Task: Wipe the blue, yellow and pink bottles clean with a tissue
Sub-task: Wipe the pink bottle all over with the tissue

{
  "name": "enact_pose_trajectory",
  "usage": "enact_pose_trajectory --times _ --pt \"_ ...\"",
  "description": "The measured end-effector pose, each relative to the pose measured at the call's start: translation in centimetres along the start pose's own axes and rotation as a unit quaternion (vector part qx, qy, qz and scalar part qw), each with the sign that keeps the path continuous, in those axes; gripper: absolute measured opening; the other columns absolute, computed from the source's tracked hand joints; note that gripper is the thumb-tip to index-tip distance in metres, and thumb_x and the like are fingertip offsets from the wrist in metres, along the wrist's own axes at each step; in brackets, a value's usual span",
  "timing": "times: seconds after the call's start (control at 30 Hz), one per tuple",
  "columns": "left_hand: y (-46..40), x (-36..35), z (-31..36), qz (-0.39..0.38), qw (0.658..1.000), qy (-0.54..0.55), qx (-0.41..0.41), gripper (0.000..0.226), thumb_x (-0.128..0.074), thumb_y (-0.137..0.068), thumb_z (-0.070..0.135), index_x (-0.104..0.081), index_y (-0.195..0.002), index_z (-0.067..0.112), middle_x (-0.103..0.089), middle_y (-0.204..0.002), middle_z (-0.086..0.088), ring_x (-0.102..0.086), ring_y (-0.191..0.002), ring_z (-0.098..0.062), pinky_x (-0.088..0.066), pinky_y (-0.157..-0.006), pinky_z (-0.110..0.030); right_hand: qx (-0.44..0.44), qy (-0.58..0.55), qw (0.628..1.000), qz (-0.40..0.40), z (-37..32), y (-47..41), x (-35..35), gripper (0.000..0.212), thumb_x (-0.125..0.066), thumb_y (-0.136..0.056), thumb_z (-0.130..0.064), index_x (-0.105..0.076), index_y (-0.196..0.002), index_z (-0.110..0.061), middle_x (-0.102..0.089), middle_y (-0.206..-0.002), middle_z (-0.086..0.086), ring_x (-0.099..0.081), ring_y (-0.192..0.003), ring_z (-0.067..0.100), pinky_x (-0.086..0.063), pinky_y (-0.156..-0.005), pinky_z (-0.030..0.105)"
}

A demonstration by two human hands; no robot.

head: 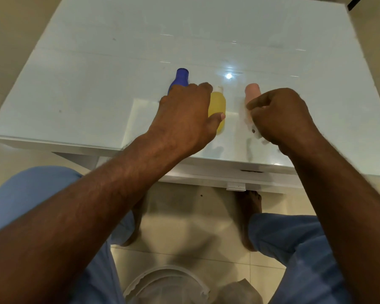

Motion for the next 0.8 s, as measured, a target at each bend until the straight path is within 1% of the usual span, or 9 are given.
enact_pose_trajectory --times 0.1,0.17,0.23,0.33,0.43,0.5,0.6,0.67,0.8 --pt "0.0 0.5 0.1 -0.006 0.992 0.126 0.026 0.056 -0.057 -0.101 0.048 -0.046 -0.149 0.022 -0.06 -0.142 0.003 -0.057 -0.125 -0.015 -0.039 -0.091 -0.024 -0.001 -0.097 0.995 0.009 -0.1 0.3 0.8 0.033 -0.053 -0.098 -0.005 -0.081 -0.108 -0.02 -0.077 -0.084 0.01 -0.07 -0.062 0.012 -0.047 -0.053 0.019" --pt "-0.2 0.6 0.1 -0.014 0.972 0.226 0.066 0.054 -0.058 -0.1 0.049 -0.051 -0.146 0.022 -0.061 -0.138 0.006 -0.058 -0.119 -0.009 -0.041 -0.09 -0.022 -0.002 -0.191 0.982 0.004 -0.2 0.6 1.1 0.037 -0.053 -0.094 -0.001 -0.082 -0.099 -0.024 -0.074 -0.069 0.003 -0.065 -0.052 0.007 -0.049 -0.053 0.019" --pt "-0.4 0.5 0.0 -0.028 0.94 0.319 0.118 0.052 -0.058 -0.099 0.051 -0.057 -0.14 0.019 -0.063 -0.131 0.004 -0.062 -0.115 -0.012 -0.05 -0.095 -0.027 -0.007 -0.285 0.958 -0.023 -0.2 0.6 1.0 0.04 -0.052 -0.095 0.001 -0.083 -0.098 -0.023 -0.072 -0.067 0.0 -0.064 -0.054 0.01 -0.053 -0.059 0.023" --pt "-0.7 0.3 -0.2 -0.048 0.891 0.416 0.176 0.053 -0.058 -0.1 0.049 -0.064 -0.128 0.004 -0.067 -0.128 -0.019 -0.07 -0.111 -0.033 -0.061 -0.095 -0.047 -0.03 -0.398 0.911 -0.102 -0.8 1.4 0.7 0.034 -0.051 -0.101 0.005 -0.081 -0.103 -0.013 -0.067 -0.084 0.011 -0.058 -0.051 0.007 -0.046 -0.048 0.013" --pt "-0.5 0.5 0.1 -0.066 0.83 0.514 0.208 0.037 -0.057 -0.104 0.036 -0.061 -0.127 0.007 -0.07 -0.123 -0.014 -0.075 -0.1 -0.026 -0.064 -0.088 -0.04 -0.021 -0.431 0.887 -0.167 -1.6 2.2 0.5 0.026 -0.056 -0.102 0.002 -0.08 -0.101 -0.008 -0.067 -0.087 0.013 -0.057 -0.051 0.009 -0.046 -0.049 0.013" --pt "-0.4 0.9 0.2 -0.063 0.805 0.55 0.213 0.028 -0.058 -0.105 0.026 -0.061 -0.126 0.009 -0.072 -0.118 -0.008 -0.077 -0.096 -0.022 -0.065 -0.084 -0.04 0.0 -0.422 0.885 -0.198 -1.7 2.3 0.3 0.03 -0.054 -0.102 0.005 -0.08 -0.098 -0.009 -0.072 -0.088 0.009 -0.059 -0.054 0.01 -0.049 -0.053 0.015" --pt "-0.4 1.2 0.0 -0.038 0.82 0.536 0.198 0.023 -0.058 -0.104 0.022 -0.07 -0.116 0.007 -0.075 -0.108 -0.008 -0.076 -0.091 -0.019 -0.066 -0.078 -0.034 0.044 -0.38 0.895 -0.228 -1.7 2.5 0.2 0.037 -0.048 -0.103 0.01 -0.08 -0.097 -0.009 -0.079 -0.081 0.001 -0.066 -0.055 0.007 -0.054 -0.055 0.016" --pt "-0.4 1.3 -0.1 -0.033 0.832 0.521 0.187 0.024 -0.059 -0.104 0.022 -0.071 -0.115 0.004 -0.075 -0.109 -0.01 -0.075 -0.096 -0.022 -0.065 -0.081 -0.037 0.051 -0.375 0.9 -0.216 -1.7 2.4 0.1 0.04 -0.045 -0.103 0.011 -0.079 -0.097 -0.01 -0.079 -0.077 -0.002 -0.069 -0.058 0.007 -0.056 -0.058 0.017" --pt "-0.4 0.9 -0.5 -0.048 0.817 0.535 0.21 0.026 -0.062 -0.102 0.017 -0.065 -0.126 0.006 -0.069 -0.118 -0.006 -0.07 -0.099 -0.019 -0.064 -0.085 -0.038 0.037 -0.427 0.897 -0.106 -1.1 1.1 0.1 0.034 -0.052 -0.102 0.006 -0.079 -0.106 -0.014 -0.076 -0.088 -0.001 -0.072 -0.076 0.01 -0.06 -0.072 0.022"
Point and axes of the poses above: each hand's wrist, its own y-axis away from the middle knuckle, its own x-axis out of the back of the hand, z = x × y, the point moved 3 cm from there along -y, towards the middle knuckle
